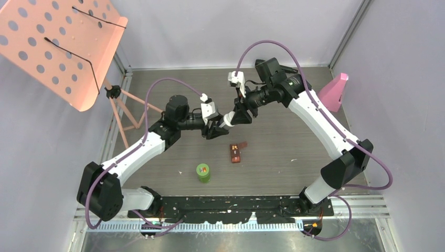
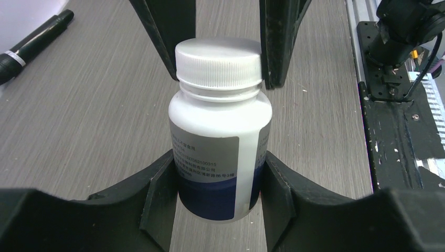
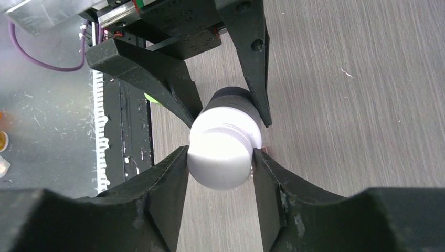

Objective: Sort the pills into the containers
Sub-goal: Screw the lid of the pill bottle onto the pill bottle.

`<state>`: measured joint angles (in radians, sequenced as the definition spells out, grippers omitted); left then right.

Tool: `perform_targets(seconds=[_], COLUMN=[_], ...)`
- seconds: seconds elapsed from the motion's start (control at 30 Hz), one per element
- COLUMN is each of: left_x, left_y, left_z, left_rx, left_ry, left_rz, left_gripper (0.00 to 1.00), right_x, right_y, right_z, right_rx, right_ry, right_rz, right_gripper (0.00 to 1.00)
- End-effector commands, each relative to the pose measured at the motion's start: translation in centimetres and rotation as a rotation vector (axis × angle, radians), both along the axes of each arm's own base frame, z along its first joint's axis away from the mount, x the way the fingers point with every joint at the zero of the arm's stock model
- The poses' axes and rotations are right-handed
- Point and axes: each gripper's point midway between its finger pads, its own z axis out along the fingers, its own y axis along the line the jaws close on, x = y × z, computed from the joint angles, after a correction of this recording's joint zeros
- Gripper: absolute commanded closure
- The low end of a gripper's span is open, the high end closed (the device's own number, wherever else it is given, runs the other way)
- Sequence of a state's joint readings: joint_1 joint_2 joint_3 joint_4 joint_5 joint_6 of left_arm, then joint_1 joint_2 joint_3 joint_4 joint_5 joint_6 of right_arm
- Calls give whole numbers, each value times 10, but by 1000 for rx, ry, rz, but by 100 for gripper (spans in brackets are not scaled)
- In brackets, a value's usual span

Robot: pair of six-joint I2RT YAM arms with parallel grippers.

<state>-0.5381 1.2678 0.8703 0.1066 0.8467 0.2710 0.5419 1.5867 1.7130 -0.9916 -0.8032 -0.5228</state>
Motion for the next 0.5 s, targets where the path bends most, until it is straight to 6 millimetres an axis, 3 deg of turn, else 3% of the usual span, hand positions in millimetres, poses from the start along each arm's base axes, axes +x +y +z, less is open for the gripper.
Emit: perform_targets(seconds=[0.0, 0.1, 0.3, 0.47], left_x=[10, 17, 24, 32], left_y=[-7, -7, -7, -2], left_z=[36, 40, 41, 31], left_rx=[-58, -67, -77, -62], left_ry=[-105, -121, -137, -141], left_rz=[-2, 26, 62, 117], left_gripper=[100, 100, 100, 100], right_x=[9, 10, 18, 34], right_y=[9, 13, 23, 27], right_z=[10, 6, -1, -6], right_rx=[16, 2, 19, 40], right_ry=[-18, -2, 128, 351], right_rz=[-30, -55, -211, -558], right_gripper=[49, 54, 74, 90])
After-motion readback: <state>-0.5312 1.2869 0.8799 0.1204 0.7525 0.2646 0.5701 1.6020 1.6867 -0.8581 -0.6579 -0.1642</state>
